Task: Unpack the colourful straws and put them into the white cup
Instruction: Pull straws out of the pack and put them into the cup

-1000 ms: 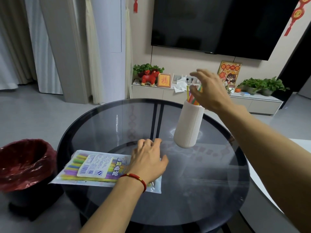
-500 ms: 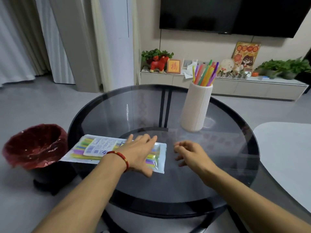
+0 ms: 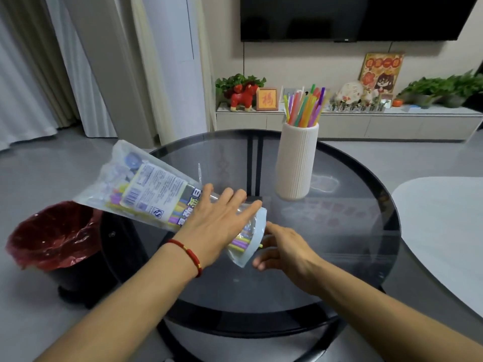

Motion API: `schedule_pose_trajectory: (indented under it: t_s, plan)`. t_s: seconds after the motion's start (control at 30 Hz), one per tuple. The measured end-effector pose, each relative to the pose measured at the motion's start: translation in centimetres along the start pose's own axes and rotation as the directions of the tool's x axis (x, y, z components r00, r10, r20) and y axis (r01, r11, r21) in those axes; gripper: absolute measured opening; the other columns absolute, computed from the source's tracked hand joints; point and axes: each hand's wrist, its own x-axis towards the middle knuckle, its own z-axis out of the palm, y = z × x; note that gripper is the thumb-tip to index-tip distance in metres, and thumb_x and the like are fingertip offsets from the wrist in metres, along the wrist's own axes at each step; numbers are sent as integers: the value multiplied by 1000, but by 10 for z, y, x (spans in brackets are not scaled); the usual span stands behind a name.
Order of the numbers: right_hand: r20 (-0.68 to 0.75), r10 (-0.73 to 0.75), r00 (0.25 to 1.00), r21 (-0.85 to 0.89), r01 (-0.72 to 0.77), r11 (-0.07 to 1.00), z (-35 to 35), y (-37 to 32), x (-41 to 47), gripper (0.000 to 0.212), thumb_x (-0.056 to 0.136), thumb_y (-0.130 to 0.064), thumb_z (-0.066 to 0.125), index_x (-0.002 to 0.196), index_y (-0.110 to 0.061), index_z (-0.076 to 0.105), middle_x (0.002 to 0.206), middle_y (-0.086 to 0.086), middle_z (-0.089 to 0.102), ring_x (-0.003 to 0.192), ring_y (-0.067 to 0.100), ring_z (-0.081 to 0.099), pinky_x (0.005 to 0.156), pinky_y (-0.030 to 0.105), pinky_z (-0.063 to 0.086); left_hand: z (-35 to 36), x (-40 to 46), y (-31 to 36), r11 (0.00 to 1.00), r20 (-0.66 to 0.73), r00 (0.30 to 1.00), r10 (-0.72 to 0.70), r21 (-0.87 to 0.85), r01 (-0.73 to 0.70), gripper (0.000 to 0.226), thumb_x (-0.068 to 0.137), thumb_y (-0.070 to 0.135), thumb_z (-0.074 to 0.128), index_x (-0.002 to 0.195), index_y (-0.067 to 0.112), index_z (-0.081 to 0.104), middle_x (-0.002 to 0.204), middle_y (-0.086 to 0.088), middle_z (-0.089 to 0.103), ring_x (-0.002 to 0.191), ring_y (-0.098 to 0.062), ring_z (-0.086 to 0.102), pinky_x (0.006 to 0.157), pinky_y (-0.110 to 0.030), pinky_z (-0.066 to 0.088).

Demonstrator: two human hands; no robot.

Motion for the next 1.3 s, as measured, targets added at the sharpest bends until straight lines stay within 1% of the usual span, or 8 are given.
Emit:
schedule_pose_trajectory:
  t_s: [0.17, 0.37, 0.53, 0.73, 0.83, 0.97, 1.13, 1.3]
  plan:
    - [43, -64, 997, -66, 67, 996, -4, 8, 0, 32, 110, -21, 50, 110, 1, 73, 82, 16, 76, 63, 18, 67, 58, 25, 58, 10, 0, 0, 996, 97, 995, -34, -84, 42, 115, 69, 24, 81, 151, 29, 2, 136, -7, 28, 122, -28, 34, 105, -59, 24]
    - [-120, -435, 892, -555, 303, 775, -15, 4, 5, 17, 101, -24, 68, 98, -12, 80, 62, -6, 70, 43, 2, 59, 44, 17, 46, 20, -8, -8, 960, 229, 972, -60, -255, 120, 123, 64, 26, 82, 151, 35, -4, 128, -1, 28, 120, -23, 35, 110, -63, 22]
    - [-138, -552, 822, -570, 390, 723, -29, -3, 9, 5, 96, -18, 75, 96, -21, 79, 53, -27, 67, 46, -10, 59, 48, 7, 44, 26, -16, -18, 912, 320, 943, -85, -355, 203, 125, 69, 16, 77, 151, 41, -13, 130, 2, 26, 130, -20, 31, 112, -73, 7]
    - [-156, -534, 831, -494, 402, 771, -61, -12, 4, 13, 92, -18, 79, 104, -19, 85, 71, 13, 75, 56, 11, 57, 53, 26, 50, 27, -18, -23, 891, 388, 918, -85, -383, 245, 127, 72, 8, 74, 148, 46, -20, 147, -2, 15, 147, -24, 4, 108, -79, -2]
    - [-124, -558, 821, -509, 430, 745, -69, -16, 0, 14, 90, -16, 80, 100, -23, 85, 65, -2, 73, 57, 4, 58, 54, 21, 50, 24, -17, -18, 860, 426, 904, -19, -454, 233, 131, 69, 39, 79, 147, 44, -25, 162, 1, -9, 150, -26, -19, 108, -76, -10]
    - [-73, -572, 817, -542, 449, 710, -72, -19, -4, 15, 86, -16, 83, 98, -25, 86, 64, -14, 73, 55, 0, 54, 54, 12, 45, 16, -9, -1, 749, 340, 940, -12, -620, 234, 114, 70, 86, 50, 155, 36, -6, 165, 11, -4, 150, -15, -17, 112, -71, -11]
    - [-64, -559, 827, -508, 455, 732, -74, -23, -9, 15, 86, -16, 83, 95, -27, 86, 62, -9, 72, 50, 3, 51, 51, 14, 45, 17, 7, 12, 737, 241, 966, -95, -635, 231, 62, 94, 65, 40, 140, 24, 42, 149, 7, 37, 150, -12, 7, 115, -69, -3]
    - [-108, -517, 849, -409, 436, 802, -88, -25, -16, 16, 85, -22, 81, 100, -19, 86, 66, 4, 73, 53, 13, 55, 55, 22, 52, 25, 11, 13, 785, 284, 955, -82, -573, 237, 49, 96, 56, 44, 126, 18, 49, 142, 1, 40, 148, -16, 11, 113, -72, 1]
